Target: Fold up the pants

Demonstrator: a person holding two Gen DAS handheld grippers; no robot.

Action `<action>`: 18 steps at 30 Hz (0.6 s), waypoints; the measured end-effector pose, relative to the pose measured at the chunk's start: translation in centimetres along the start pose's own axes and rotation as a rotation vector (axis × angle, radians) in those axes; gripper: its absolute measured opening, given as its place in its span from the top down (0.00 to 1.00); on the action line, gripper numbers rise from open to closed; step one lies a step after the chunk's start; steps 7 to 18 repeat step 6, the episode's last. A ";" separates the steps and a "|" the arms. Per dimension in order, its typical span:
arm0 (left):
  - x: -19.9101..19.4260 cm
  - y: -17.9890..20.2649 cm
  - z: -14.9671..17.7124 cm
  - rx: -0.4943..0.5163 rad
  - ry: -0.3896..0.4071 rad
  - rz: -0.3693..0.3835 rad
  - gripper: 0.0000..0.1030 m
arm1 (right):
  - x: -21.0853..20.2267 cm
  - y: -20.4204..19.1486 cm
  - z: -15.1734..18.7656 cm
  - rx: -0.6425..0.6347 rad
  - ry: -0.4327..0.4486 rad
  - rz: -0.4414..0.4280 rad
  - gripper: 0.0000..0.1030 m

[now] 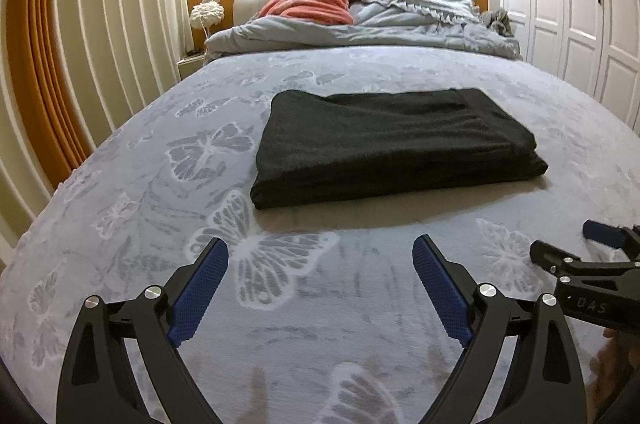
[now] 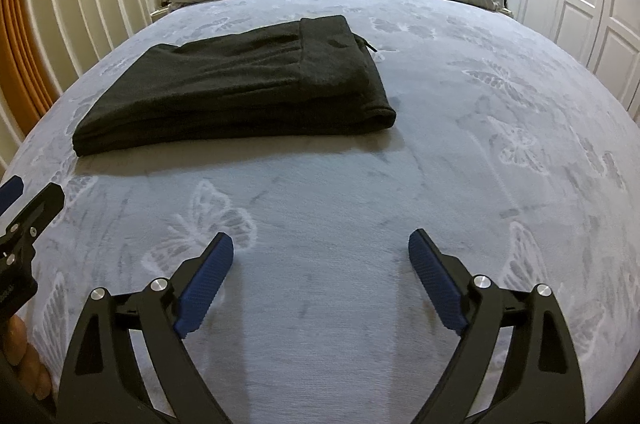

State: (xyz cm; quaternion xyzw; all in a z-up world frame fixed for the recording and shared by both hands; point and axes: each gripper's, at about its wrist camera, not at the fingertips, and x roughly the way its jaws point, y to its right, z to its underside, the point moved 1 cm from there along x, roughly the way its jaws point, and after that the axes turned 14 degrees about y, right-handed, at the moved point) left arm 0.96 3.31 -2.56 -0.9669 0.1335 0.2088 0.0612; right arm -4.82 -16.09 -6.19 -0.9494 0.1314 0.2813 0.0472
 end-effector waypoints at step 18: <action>0.0 -0.1 0.2 -0.009 -0.005 -0.006 0.12 | -0.1 0.0 0.0 -0.002 0.004 0.004 0.11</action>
